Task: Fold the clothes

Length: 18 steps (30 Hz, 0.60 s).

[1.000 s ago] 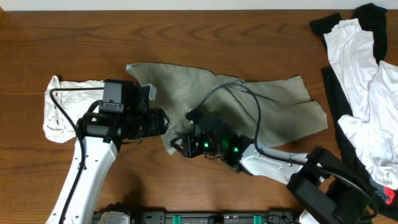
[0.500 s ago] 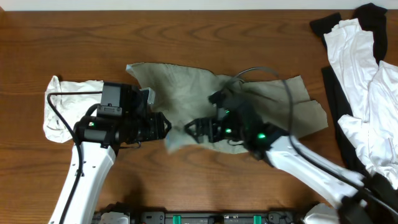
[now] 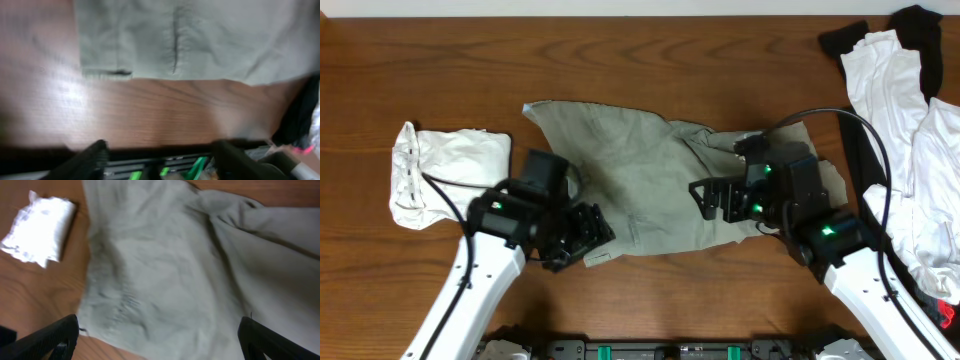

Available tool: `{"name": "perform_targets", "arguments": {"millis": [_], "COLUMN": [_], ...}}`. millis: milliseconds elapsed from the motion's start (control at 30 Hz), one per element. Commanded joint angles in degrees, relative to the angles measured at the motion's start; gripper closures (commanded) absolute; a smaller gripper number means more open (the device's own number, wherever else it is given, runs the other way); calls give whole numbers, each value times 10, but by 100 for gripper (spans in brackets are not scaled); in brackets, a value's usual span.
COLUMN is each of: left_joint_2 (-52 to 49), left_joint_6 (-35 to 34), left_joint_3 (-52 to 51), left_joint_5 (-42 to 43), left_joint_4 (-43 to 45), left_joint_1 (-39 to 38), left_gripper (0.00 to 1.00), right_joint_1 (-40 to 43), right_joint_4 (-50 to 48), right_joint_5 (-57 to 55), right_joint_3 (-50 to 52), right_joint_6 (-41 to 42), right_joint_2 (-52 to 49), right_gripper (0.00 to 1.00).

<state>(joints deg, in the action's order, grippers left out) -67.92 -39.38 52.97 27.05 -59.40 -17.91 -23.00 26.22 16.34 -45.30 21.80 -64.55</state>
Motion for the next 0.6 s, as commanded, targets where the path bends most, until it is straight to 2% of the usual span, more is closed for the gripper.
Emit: {"name": "perform_targets", "arguments": {"millis": [0,67,200,333,567], "left_joint_2": [1,1,1,-1,-18], "left_joint_6": [-151,-196,-288,-307,-373], "left_joint_3": [-44,-74,-140,-184,-228], "left_joint_5": [-31,-31,-31,-16,-20], "left_joint_4": [6,22,94,197,250], "left_joint_1": [-16,-17,-17,-18,-27], "left_gripper": [24,20,20,20,20], "right_joint_1": [17,24,30,30,30], "right_joint_4": [19,31,40,40,40], "right_joint_5": [-7,-8,-9,-10,-11], "right_joint_3": [-8,-8,-8,-8,-8], "right_joint_6": [-52,-53,-59,-63,-67], "right_joint_2": [10,10,10,10,10], "right_gripper": [1,1,1,1,1]}}
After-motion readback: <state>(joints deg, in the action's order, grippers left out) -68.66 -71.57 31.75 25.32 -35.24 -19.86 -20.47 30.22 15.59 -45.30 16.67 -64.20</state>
